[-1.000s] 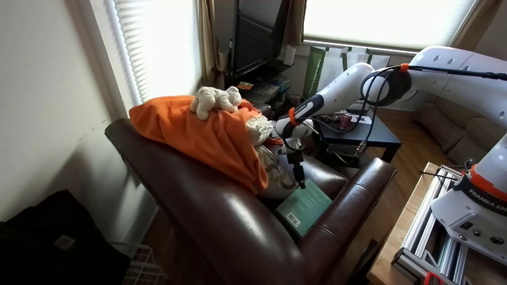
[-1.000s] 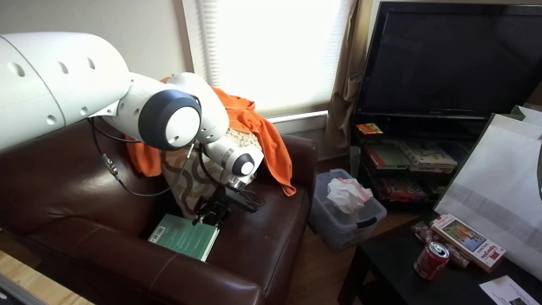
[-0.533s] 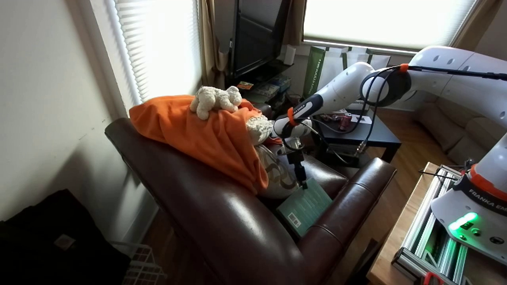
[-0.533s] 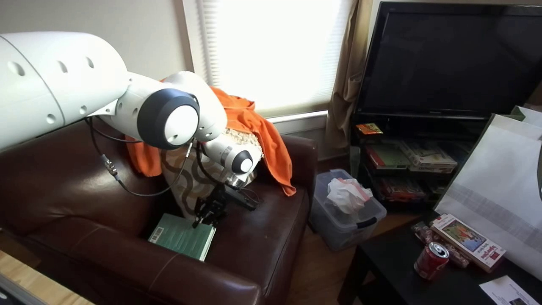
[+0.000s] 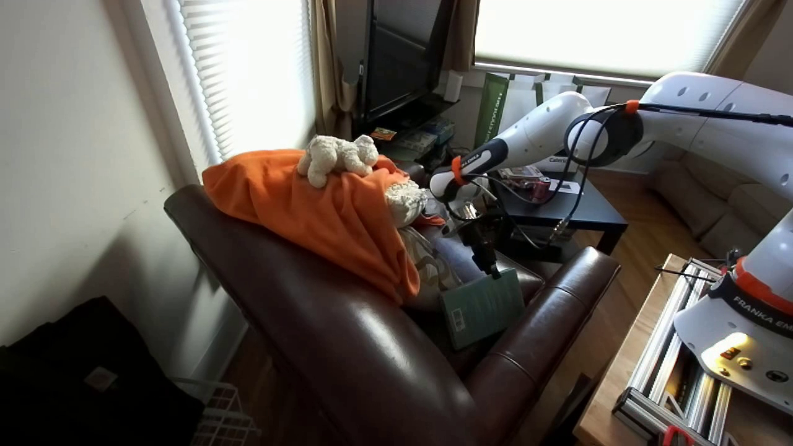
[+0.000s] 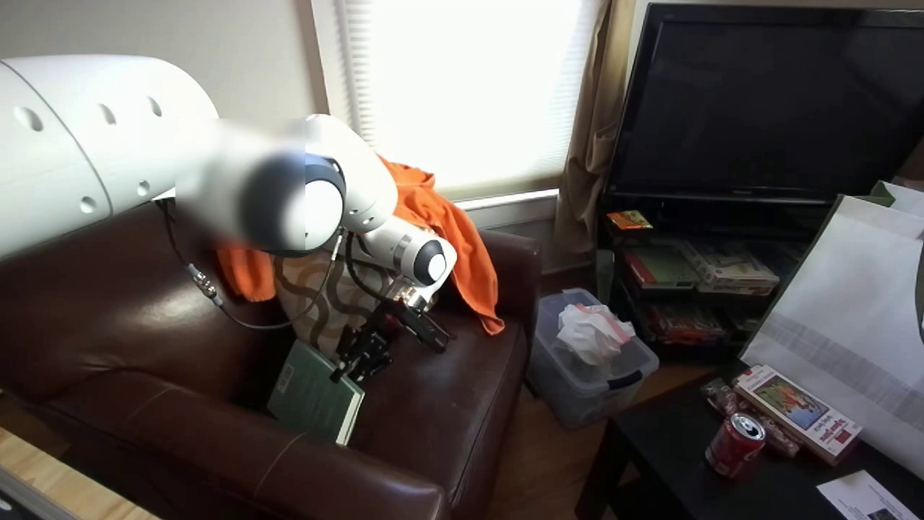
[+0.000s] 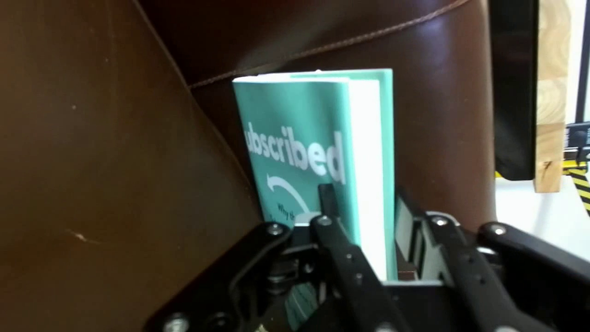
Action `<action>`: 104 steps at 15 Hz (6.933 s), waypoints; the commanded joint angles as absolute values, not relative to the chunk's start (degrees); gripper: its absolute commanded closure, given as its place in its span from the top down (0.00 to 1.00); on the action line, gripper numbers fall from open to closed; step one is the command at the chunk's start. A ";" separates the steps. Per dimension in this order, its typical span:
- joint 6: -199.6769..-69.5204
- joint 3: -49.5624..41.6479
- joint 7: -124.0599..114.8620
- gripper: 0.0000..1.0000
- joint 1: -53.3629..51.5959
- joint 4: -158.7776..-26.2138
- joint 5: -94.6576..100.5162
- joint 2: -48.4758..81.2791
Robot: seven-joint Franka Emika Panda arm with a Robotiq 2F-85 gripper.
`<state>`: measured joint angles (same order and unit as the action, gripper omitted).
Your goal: Pick up the book and place it on the right arm rest of the brown couch
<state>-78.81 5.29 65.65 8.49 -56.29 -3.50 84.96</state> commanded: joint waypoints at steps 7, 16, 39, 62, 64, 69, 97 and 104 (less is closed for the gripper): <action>-82.29 2.44 48.38 0.71 6.86 -61.14 -4.03 85.02; -89.82 3.44 34.25 0.72 7.94 -65.78 -4.19 85.18; -61.97 9.63 69.75 0.07 19.90 -55.27 -12.63 85.08; -49.03 7.32 83.18 0.07 14.86 -51.74 -6.90 85.44; -50.39 6.76 82.12 0.07 14.71 -54.37 -7.68 85.54; -54.94 6.46 81.58 0.07 16.05 -62.39 -7.91 83.85; -62.31 5.77 83.89 0.07 9.62 -74.99 -1.48 81.18; -64.05 4.09 81.29 0.84 11.41 -78.20 -5.24 78.55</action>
